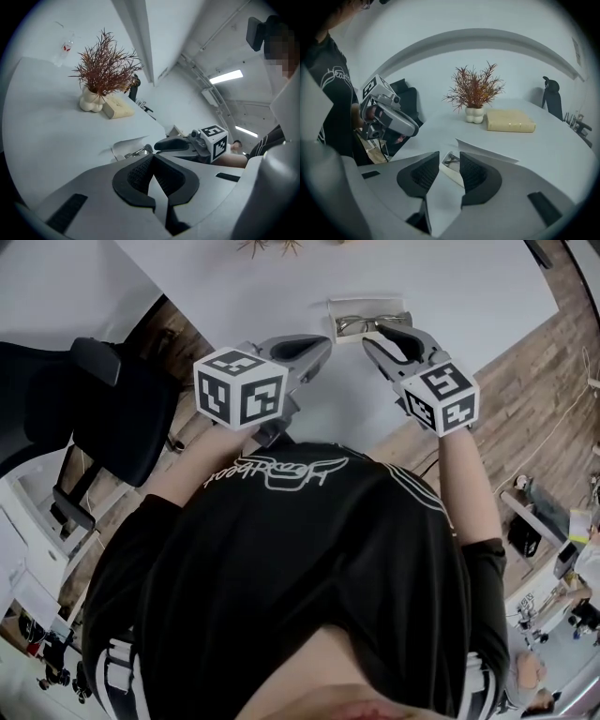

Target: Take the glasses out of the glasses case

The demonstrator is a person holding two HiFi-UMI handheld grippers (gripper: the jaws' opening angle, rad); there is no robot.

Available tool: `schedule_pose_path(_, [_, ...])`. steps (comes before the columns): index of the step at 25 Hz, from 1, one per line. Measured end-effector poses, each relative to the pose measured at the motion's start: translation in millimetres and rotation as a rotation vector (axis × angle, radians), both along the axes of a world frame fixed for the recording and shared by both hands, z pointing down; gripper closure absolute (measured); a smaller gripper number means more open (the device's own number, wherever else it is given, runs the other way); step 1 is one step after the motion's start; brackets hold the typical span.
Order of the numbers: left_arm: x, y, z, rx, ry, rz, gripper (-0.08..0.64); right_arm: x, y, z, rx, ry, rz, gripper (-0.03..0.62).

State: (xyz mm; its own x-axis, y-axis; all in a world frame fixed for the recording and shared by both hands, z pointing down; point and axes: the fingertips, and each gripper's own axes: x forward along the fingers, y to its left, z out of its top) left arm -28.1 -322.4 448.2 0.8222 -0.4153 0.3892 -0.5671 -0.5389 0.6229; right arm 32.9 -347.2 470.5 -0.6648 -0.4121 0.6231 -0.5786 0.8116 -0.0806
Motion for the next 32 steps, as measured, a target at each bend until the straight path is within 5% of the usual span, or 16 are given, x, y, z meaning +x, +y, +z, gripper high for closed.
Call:
schedule_pose_path(5, [2, -1, 9, -0.019, -0.002, 0.014, 0.553, 2, -12, 12, 0.053, 0.137, -0.066, 0.466])
schedule_pose_path(13, [-5, -7, 19, -0.038, 0.000, -0.013, 0.553, 9, -29, 46, 0.253, 0.544, -0.312, 0.466])
schedule_pose_path(21, [-15, -11, 27, -0.058, 0.004, -0.045, 0.553, 9, -36, 67, 0.341, 0.704, -0.437, 0.469])
schedule_pose_path(32, [-23, -19, 30, -0.072, 0.012, -0.072, 0.553, 9, -34, 76, 0.336, 0.778, -0.540, 0.529])
